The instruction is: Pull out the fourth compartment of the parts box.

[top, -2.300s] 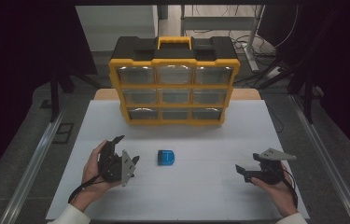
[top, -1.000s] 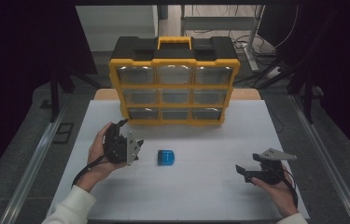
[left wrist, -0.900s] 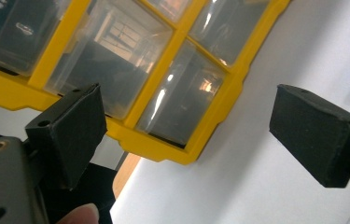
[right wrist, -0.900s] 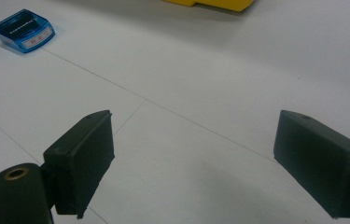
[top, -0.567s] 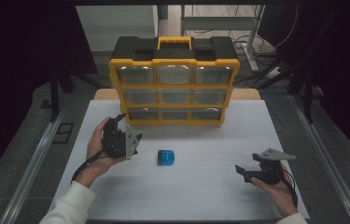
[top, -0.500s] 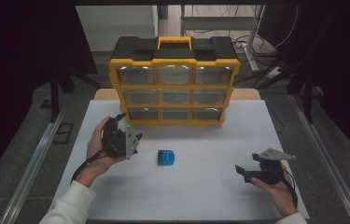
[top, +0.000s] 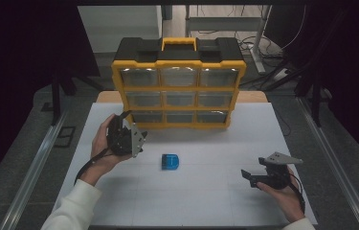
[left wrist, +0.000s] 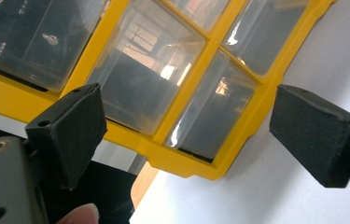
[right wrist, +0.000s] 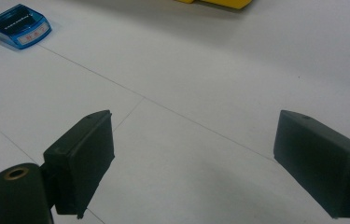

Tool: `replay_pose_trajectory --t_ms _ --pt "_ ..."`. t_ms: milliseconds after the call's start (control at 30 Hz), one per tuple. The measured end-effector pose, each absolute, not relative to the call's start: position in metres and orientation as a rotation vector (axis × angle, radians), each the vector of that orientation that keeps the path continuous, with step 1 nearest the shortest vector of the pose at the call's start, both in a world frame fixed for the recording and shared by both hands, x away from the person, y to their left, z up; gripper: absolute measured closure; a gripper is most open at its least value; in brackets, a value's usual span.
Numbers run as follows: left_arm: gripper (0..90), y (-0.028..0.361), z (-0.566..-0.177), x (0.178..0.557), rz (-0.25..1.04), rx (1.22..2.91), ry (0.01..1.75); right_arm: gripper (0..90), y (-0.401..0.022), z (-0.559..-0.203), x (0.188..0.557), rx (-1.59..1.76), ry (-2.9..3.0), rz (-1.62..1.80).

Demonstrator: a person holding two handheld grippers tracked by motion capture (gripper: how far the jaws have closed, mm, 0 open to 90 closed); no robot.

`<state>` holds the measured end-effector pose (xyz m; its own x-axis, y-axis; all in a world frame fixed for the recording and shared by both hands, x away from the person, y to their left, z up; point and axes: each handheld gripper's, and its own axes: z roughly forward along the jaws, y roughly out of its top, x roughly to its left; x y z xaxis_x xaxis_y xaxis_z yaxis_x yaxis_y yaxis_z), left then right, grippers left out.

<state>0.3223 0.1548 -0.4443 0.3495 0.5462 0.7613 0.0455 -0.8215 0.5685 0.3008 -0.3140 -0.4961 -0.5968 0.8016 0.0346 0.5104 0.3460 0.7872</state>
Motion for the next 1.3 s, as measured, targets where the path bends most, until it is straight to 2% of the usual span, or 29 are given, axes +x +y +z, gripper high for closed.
replay_pose_trajectory --t_ms 967,1300 --pt "15.3 0.153 -0.443 0.339 1.573 2.111 0.521 12.4 -0.315 -0.496 0.300 1.161 2.251 1.122" --pt "15.4 0.154 -0.444 0.346 1.551 2.112 0.520 12.3 -0.315 -0.496 0.300 1.164 2.249 1.122"
